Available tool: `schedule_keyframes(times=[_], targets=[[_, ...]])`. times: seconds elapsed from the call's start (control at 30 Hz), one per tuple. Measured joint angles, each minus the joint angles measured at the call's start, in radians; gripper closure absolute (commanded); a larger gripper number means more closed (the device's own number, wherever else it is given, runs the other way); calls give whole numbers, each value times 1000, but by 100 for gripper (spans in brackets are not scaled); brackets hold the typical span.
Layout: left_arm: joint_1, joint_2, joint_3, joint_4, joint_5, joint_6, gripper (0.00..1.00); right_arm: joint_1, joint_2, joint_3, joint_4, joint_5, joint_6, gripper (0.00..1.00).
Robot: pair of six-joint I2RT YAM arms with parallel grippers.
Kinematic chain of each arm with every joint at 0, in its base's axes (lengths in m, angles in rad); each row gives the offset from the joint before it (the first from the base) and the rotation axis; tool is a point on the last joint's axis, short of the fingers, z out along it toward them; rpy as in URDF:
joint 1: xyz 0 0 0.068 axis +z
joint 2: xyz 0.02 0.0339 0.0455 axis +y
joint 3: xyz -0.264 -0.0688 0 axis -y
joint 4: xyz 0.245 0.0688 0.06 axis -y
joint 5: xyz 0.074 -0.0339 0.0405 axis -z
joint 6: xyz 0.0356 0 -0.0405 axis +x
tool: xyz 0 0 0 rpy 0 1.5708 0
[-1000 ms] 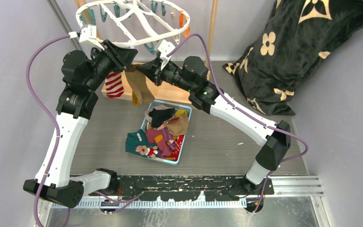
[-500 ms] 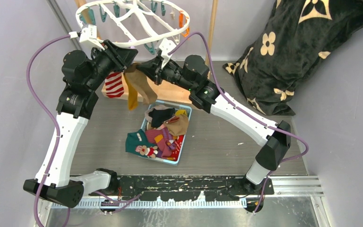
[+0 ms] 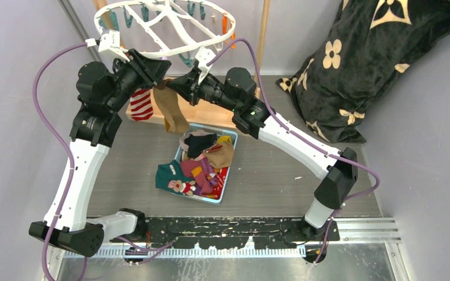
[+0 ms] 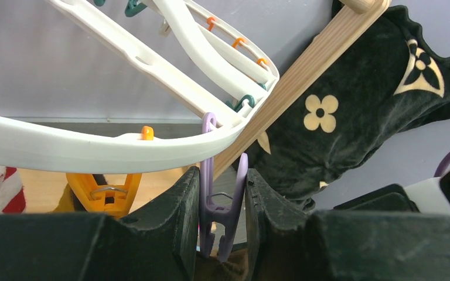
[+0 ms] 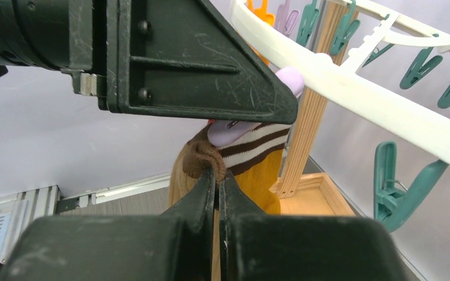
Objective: Clip the socks to the hanger
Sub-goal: Clamp the sock onto the hanger.
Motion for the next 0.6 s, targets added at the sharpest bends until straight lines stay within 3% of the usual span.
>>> schedule_keyframes(times=[0.6], targets=[[0,0,2,0,13,-3,100,0,24,5,-3,6,5,99]])
